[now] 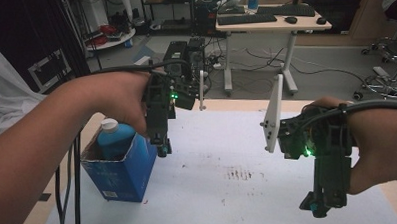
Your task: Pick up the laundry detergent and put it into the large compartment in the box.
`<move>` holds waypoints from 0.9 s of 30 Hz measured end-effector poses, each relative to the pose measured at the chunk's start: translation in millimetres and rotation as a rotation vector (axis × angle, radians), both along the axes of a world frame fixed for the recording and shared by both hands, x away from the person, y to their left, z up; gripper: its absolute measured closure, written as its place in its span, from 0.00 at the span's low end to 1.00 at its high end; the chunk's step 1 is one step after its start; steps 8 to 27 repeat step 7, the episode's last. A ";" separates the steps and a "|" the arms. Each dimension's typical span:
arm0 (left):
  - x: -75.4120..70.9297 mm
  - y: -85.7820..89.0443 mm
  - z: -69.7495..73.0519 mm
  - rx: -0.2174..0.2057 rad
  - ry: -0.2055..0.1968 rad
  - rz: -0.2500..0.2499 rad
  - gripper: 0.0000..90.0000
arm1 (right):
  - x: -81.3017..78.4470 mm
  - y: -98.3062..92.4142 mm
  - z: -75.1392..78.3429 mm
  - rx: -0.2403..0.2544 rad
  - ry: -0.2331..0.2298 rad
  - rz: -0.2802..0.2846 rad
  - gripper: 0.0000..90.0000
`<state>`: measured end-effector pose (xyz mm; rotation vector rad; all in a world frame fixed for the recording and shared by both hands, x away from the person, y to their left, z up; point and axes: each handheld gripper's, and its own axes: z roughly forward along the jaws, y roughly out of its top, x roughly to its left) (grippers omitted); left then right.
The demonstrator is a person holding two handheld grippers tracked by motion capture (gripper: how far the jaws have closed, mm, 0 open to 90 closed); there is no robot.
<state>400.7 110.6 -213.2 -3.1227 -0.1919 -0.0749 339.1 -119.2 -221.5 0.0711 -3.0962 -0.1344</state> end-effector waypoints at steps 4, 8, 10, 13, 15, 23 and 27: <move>-1.3 -0.7 -1.2 -0.002 0.001 -0.003 0.07 | 0.0 0.1 0.4 0.003 0.002 -0.002 0.06; -3.1 -2.5 -1.3 -0.002 0.002 -0.007 0.07 | 1.0 0.4 -0.1 0.000 0.000 0.009 0.06; -3.1 -2.5 -1.3 -0.002 0.002 -0.007 0.07 | 1.0 0.4 -0.1 0.000 0.000 0.009 0.06; -3.1 -2.5 -1.3 -0.002 0.002 -0.007 0.07 | 1.0 0.4 -0.1 0.000 0.000 0.009 0.06; -3.1 -2.5 -1.3 -0.002 0.002 -0.007 0.07 | 1.0 0.4 -0.1 0.000 0.000 0.009 0.06; -3.1 -2.5 -1.3 -0.002 0.002 -0.007 0.07 | 1.0 0.4 -0.1 0.000 0.000 0.009 0.06; -3.1 -2.5 -1.3 -0.002 0.002 -0.007 0.07 | 1.0 0.4 -0.1 0.000 0.000 0.009 0.06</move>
